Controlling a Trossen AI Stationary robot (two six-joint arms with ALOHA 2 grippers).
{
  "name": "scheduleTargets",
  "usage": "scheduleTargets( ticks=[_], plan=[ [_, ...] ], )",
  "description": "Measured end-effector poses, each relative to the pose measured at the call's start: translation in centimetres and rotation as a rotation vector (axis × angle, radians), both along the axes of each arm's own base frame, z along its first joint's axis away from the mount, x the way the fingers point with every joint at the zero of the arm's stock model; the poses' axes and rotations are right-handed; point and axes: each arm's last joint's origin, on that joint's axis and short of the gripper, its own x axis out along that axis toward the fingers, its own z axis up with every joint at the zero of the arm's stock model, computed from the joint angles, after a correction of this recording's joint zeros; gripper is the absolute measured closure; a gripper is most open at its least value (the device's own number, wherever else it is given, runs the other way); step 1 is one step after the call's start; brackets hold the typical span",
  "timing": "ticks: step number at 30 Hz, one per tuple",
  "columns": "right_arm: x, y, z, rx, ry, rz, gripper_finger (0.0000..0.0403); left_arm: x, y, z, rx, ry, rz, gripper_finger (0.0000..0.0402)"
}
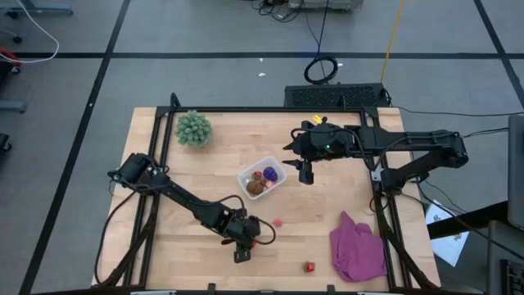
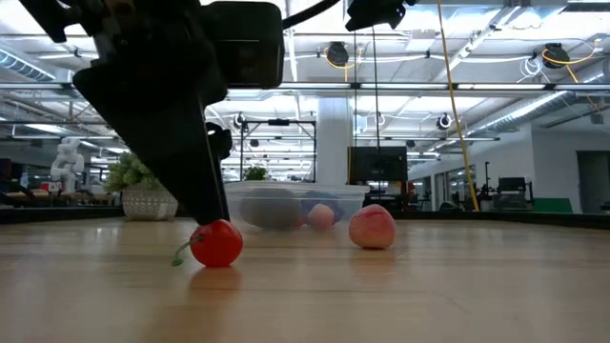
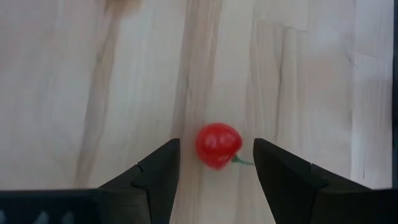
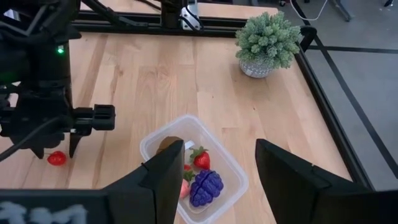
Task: Pick and placing Produce into tupperware
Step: Put the cherry into the transparent bin
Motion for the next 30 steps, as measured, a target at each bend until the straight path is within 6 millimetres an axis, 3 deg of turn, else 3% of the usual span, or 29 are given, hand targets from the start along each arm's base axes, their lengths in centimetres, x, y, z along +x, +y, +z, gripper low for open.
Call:
scheduleTargets(
  ticks=[9,17,30],
  plan=[
    [0.0,0.0,0.1,0.0,-0.007,0.0,0.0215,0.4,-0.3,-1.4,-0.006,0.009,-0.005,0.0195],
    [0.0,0.0,0.1,0.0,-0.007,0.0,0.0215,0.5,-0.2,-1.4,-0.002,0.01,-0.014,0.0197],
    [0.0,0.0,0.1,0.0,-0.007,0.0,0.0215,0.4,-0.2,-1.5,0.012,0.013,-0.035,0.0288]
  ],
)
